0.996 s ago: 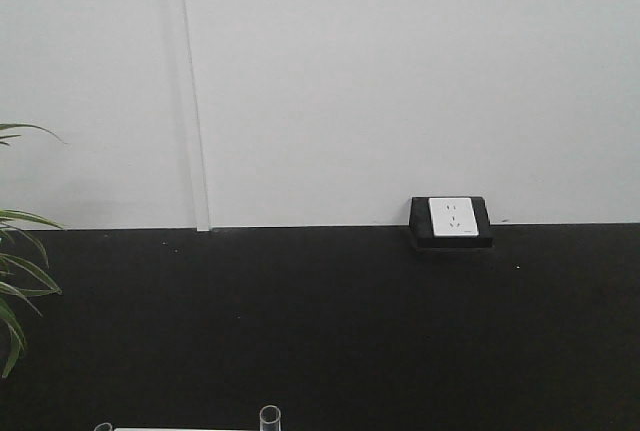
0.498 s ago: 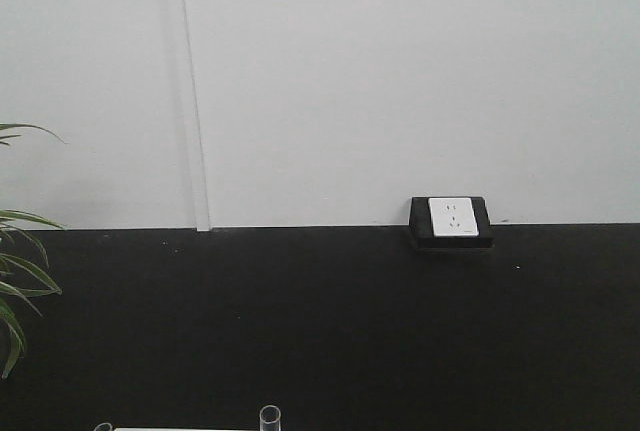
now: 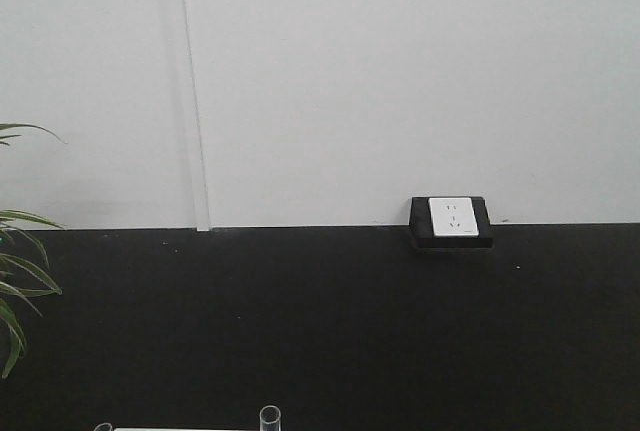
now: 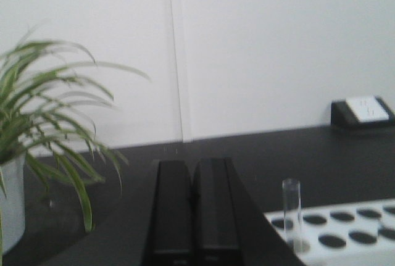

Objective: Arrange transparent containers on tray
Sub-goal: 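Move the left gripper toward a clear glass tube in the white rack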

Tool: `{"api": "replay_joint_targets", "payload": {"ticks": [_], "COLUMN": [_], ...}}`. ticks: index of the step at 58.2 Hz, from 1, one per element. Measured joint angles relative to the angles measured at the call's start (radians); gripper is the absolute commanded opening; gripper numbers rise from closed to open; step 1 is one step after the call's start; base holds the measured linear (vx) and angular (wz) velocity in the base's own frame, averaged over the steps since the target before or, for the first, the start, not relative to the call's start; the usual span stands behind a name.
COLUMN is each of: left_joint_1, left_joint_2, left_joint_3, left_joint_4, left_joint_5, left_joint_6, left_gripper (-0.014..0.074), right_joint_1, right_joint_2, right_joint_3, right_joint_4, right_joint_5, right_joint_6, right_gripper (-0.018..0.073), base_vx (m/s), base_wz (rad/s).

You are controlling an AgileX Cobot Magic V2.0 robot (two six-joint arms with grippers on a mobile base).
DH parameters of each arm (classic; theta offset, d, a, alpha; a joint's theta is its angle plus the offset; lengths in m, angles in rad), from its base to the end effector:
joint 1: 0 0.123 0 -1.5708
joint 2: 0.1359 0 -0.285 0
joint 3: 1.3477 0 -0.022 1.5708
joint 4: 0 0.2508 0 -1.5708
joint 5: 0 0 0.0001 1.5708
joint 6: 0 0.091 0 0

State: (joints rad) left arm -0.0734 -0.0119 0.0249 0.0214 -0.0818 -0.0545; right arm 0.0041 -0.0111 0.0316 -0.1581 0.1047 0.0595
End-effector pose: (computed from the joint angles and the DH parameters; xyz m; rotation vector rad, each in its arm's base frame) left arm 0.0554 -0.0042 0.2128 0.0299 1.4151 -0.0894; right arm 0.0569 -0.0013 0.1937 -0.0691 1.6067 -0.0858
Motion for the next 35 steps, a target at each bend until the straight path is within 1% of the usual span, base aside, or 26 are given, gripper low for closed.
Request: {"api": "replay_joint_targets", "payload": {"ticks": [5,8,12,15,17,25,29,35], "left_joint_1": [0.0,0.0,0.0,0.0,0.0,0.0,0.0,0.0], "left_joint_2": [0.0,0.0,0.0,0.0,0.001,0.062,0.118,0.218], "left_joint_3": [0.0,0.0,-0.008,-0.036,-0.067,-0.285,-0.389,-0.502], "left_joint_4": [0.0,0.0,0.0,0.0,0.0,0.011,0.047,0.131], "left_joint_5": [-0.064,-0.121,-0.142,-0.102,-0.051,0.167,0.268,0.328], "left_joint_6": [0.0,-0.01,-0.041,-0.066,-0.075,-0.081,-0.056,-0.014], "left_gripper": [-0.0007,-0.0007,-0.0007,-0.0007,-0.0007,-0.0007,-0.0007,-0.0007], "right_joint_1": [0.0,0.0,0.0,0.0,0.0,0.0,0.0,0.0], "right_joint_2": [0.0,0.0,0.0,0.0,0.002,0.063,0.116,0.206], "right_joint_3": [0.0,0.0,-0.009,-0.032,-0.065,-0.24,-0.335,-0.413], "right_joint_4": [0.0,0.0,0.0,0.0,0.0,0.0,0.0,0.0], "right_joint_5": [-0.083,-0.137,-0.168,-0.158,-0.148,-0.073,-0.015,0.051], "right_joint_6": [0.0,0.0,0.001,0.007,0.012,0.025,0.026,0.027], "right_gripper": [-0.0011,-0.0011,-0.001,-0.001,-0.001,-0.001,-0.0009,-0.0008], "base_vx": [0.0,0.0,0.0,0.0,0.0,0.0,0.0,0.0], "base_wz": [0.0,0.0,0.0,0.0,0.0,0.0,0.0,0.0]}}
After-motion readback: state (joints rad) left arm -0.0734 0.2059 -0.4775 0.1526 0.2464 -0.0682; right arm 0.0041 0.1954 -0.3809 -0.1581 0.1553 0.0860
